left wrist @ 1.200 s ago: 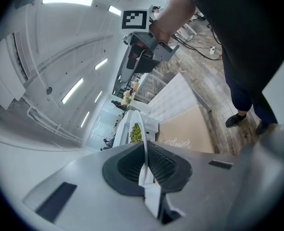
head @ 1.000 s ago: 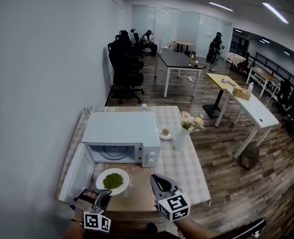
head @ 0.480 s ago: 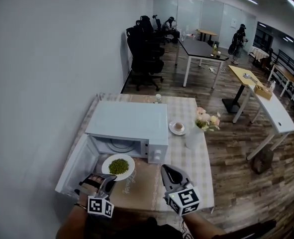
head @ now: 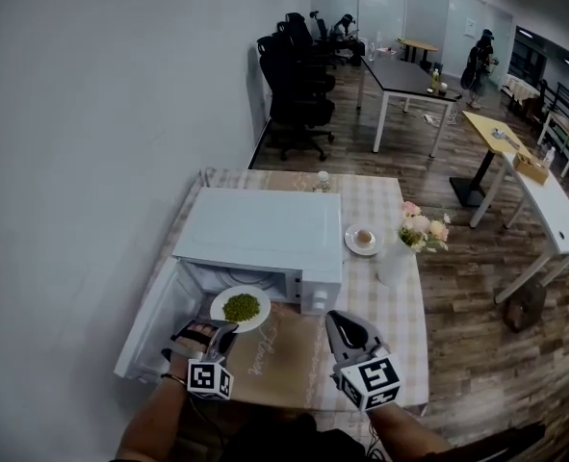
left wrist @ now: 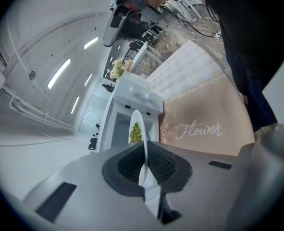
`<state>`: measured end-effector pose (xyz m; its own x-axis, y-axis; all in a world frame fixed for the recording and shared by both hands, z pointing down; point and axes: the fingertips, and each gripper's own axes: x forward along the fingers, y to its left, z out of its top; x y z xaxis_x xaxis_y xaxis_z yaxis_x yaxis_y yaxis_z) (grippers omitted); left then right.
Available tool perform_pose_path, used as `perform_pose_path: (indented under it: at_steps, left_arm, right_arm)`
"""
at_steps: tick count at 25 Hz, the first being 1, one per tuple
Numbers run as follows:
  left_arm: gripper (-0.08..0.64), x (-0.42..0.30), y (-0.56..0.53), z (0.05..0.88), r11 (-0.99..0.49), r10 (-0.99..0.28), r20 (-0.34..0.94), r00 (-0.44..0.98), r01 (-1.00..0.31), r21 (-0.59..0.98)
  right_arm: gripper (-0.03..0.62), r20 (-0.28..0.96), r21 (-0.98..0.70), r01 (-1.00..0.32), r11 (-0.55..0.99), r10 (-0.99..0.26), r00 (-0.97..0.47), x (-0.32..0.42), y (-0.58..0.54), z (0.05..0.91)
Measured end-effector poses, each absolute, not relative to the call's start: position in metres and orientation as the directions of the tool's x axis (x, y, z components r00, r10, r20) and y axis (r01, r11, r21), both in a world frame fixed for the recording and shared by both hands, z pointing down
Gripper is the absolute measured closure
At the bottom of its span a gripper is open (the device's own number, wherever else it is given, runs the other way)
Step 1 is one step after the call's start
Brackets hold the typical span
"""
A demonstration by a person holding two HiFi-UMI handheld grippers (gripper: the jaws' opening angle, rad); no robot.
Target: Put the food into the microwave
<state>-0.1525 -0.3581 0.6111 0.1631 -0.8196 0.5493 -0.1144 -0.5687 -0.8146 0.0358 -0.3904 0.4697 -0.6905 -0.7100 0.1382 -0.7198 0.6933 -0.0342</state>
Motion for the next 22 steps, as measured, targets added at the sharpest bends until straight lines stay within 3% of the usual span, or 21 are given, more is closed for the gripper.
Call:
perform_pose_path:
  at_steps: [22]
  left_arm:
    - [0.541, -0.191, -0.456, 0.682, -0.624, -0.779, 0.603, 0.172, -0.124, -0.771]
  right_arm:
    - [0.583, 0.238, -0.022, -0.844, 0.536, -0.817, -0.525, 0.041, -0.43, 0.49]
